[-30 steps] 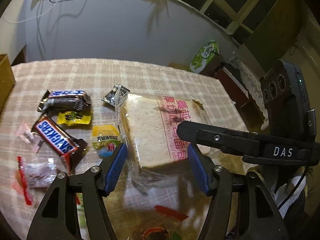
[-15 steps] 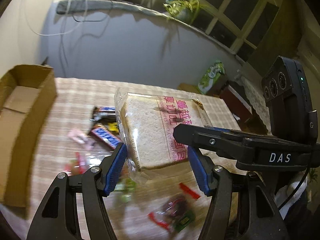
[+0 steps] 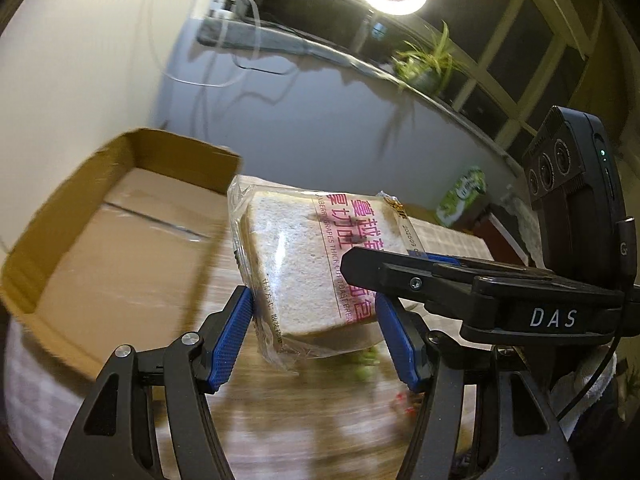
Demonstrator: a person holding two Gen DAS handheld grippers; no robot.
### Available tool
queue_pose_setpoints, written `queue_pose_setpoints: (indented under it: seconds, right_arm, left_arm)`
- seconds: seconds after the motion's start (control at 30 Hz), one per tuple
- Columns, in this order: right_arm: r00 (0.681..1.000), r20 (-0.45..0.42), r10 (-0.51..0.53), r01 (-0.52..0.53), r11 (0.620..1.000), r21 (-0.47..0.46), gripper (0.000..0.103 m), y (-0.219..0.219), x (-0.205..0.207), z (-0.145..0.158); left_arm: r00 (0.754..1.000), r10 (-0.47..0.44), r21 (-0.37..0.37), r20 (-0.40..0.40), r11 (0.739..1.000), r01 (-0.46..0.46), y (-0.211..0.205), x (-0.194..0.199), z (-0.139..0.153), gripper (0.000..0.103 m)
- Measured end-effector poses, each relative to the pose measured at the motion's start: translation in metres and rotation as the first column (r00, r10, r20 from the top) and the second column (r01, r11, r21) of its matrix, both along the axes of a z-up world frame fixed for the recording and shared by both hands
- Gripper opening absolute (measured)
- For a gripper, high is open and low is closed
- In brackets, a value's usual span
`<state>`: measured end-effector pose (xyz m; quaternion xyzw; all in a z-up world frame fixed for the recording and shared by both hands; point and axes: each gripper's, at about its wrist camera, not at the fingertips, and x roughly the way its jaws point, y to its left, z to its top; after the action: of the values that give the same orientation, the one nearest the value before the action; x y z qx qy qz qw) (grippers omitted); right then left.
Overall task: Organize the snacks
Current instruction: 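Carry the bread loaf with the left gripper into the cardboard box and release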
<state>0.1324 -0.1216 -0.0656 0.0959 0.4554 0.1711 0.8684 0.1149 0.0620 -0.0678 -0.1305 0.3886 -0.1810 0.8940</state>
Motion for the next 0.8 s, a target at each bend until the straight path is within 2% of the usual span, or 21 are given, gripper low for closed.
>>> queue_pose_setpoints:
  seconds: [0.43, 0.8]
  right_arm:
    - [0.989, -0.016, 0.144, -0.145, 0.989, -0.035, 0.072, 0.106, 0.04, -0.017]
    - [0.982, -0.048, 0.182, -0.185, 0.981, -0.056, 0.072, 0.138, 0.067, -0.037]
  left_arm:
    - [0.988, 0.157, -0.002, -0.008, 0.988, -0.157, 0.087, 0.006, -0.006, 0.062]
    - [0.976, 0.209, -0.005, -0.053, 0.978, -0.21, 0.114, 0.018, -0.021, 0.062]
